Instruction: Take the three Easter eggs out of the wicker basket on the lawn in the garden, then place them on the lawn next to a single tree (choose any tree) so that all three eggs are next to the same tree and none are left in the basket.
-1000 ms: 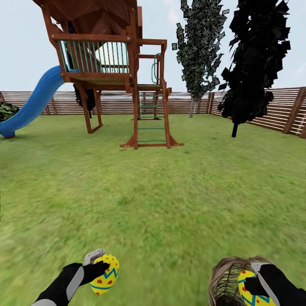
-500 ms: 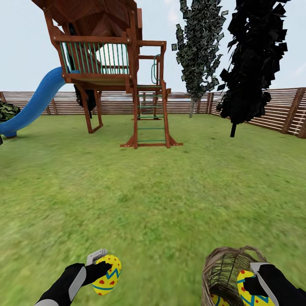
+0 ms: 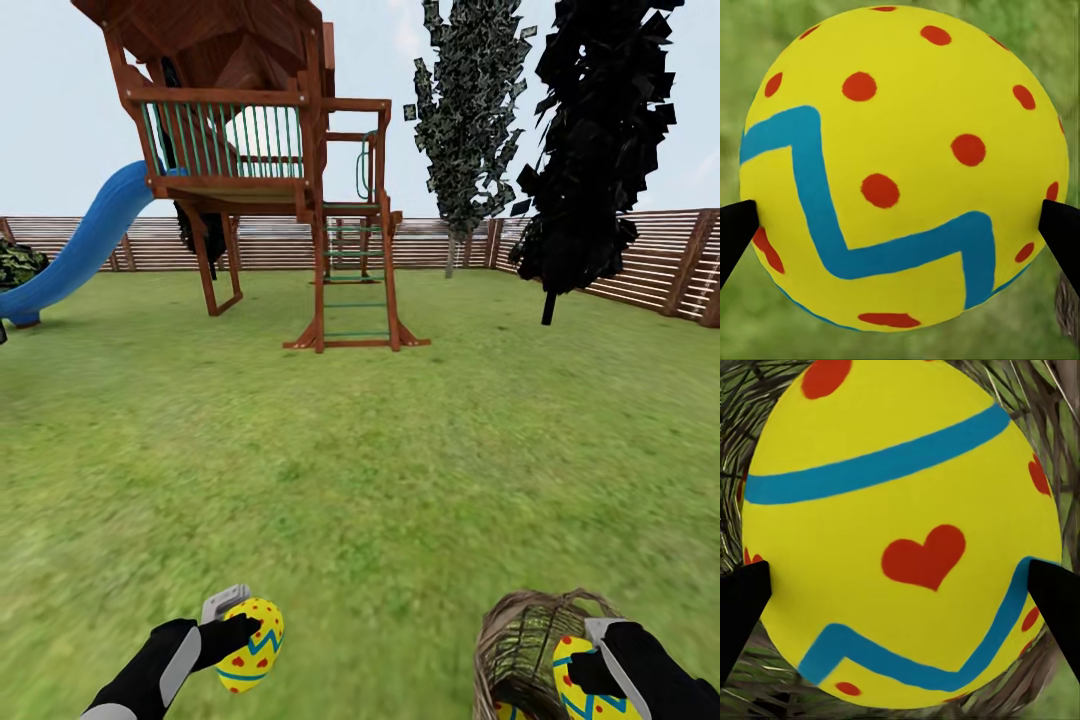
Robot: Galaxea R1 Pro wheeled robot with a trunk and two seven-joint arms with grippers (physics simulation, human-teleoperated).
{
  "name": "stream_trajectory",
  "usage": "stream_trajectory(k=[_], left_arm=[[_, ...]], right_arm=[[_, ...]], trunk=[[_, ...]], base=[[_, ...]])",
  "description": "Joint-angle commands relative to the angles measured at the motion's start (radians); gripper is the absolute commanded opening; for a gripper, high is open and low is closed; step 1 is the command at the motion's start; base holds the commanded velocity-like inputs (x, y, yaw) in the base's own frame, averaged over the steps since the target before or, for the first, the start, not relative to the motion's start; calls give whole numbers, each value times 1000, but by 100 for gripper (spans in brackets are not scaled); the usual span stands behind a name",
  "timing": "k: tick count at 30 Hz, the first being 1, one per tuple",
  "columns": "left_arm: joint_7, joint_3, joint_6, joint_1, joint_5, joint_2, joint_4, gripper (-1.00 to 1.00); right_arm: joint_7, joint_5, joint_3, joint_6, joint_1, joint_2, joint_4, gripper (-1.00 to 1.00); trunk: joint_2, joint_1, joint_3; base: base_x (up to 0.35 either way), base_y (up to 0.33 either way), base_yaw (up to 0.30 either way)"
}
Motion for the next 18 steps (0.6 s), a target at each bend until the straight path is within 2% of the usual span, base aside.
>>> stream_trajectory(k=[1,10,12,18], left_arm=[[-6,6,7,0,1,-1,-1,-100],[-6,2,4,0,-3,-4,0,-100],[-6,5,2,0,1,-2,0,-100],[-6,2,0,1,-1,-4,0,-100]], right_arm=[[1,-4,1,5,0,-1,-1,-100],[1,-4,6,5,0,0,-2,-100],[1,-4,7,5,0,1,-1,-100],[1,-4,7,5,0,1,-1,-100]], trunk=[[7,-4,2],[70,-39,30],[84,-46,37],[126,-69,55]], base=[[0,-5,0],[-57,-241,0],[-44,-63,0],[-270,-5,0]])
